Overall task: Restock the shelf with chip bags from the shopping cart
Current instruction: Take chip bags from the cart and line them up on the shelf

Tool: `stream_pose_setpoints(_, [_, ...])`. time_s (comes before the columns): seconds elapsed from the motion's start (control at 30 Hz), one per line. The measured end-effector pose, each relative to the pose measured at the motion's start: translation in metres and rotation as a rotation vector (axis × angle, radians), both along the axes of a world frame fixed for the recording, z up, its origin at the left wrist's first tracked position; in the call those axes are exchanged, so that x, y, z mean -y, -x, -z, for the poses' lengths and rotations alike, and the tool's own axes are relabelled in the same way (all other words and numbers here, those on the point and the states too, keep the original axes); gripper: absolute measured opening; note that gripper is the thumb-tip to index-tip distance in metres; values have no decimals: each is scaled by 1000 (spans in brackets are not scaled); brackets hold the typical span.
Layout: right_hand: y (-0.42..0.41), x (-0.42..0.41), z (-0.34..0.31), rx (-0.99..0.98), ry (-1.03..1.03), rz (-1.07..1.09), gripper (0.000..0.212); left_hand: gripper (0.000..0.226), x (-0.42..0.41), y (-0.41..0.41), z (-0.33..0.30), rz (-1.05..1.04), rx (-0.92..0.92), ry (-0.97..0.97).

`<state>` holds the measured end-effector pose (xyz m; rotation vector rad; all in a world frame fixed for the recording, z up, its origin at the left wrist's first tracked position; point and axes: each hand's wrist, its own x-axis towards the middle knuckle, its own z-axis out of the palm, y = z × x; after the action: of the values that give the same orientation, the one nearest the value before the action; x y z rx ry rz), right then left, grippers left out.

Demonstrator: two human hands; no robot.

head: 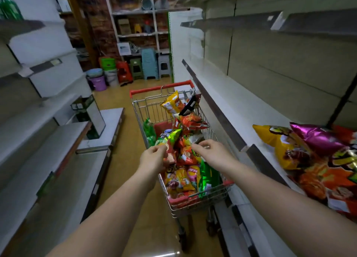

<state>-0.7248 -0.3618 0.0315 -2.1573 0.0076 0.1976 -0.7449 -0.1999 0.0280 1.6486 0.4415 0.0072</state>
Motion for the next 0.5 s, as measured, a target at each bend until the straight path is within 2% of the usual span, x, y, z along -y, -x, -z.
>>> stream_pose_setpoints(0.17, [-69,-36,44,-87,6,-4,54,22,-31,-67,38,9,-67,25])
stream_pose_setpoints(0.5, [-204,-108,125,-335,78,79,50,10,-94,-217,116,63,-294,142])
